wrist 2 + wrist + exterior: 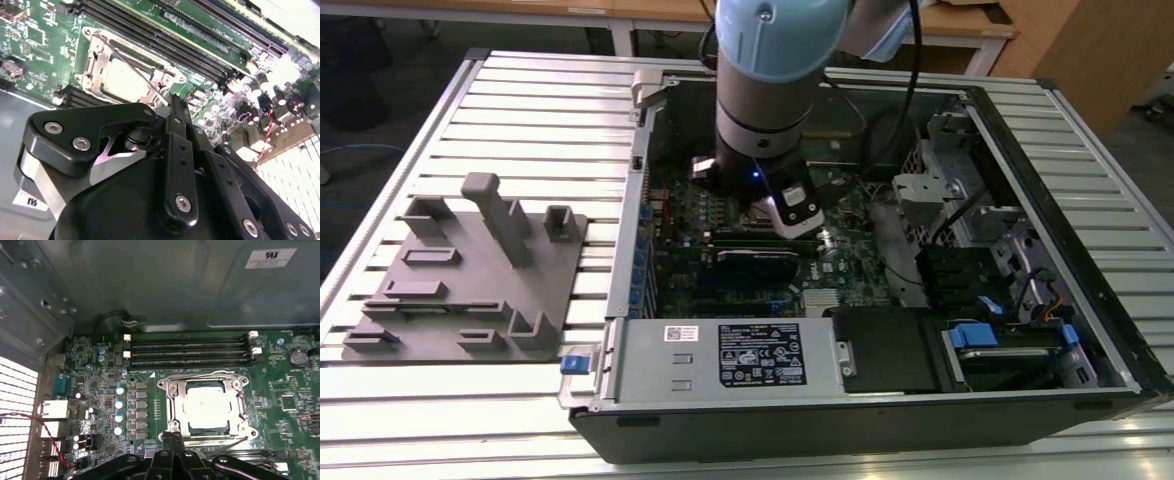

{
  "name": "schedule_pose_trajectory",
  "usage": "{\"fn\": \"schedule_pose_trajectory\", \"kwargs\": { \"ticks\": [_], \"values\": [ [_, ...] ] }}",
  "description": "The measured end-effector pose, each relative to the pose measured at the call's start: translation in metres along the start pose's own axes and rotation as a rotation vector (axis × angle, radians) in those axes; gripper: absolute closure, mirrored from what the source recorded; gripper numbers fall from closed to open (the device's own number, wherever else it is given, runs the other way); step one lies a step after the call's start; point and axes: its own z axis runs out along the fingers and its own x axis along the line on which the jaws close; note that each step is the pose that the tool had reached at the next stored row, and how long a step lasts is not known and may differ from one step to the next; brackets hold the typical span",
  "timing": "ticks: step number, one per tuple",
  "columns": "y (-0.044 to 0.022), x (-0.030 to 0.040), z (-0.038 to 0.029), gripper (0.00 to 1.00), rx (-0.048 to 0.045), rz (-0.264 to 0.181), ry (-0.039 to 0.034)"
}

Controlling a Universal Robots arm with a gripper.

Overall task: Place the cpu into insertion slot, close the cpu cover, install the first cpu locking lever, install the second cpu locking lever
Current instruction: 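Install the second cpu locking lever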

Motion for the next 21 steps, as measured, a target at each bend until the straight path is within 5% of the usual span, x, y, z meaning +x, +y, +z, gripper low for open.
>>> {"fn": "schedule_pose_trajectory", "kwargs": {
  "ticks": [7,10,15,17,21],
  "values": [
    [0.0042,-0.0012,-0.0123,0.90,0.0006,0.000,0.0000],
    [0.0053,-0.0017,-0.0150,0.90,0.0092,0.000,-0.0006],
    [0.0059,-0.0034,-0.0157,0.90,0.0781,0.001,-0.0047],
    [0.0063,-0.0050,-0.0155,0.90,0.0879,0.002,-0.0057],
    [0.0082,-0.0101,-0.0145,0.90,0.0931,0.003,-0.0062]
  ]
}}
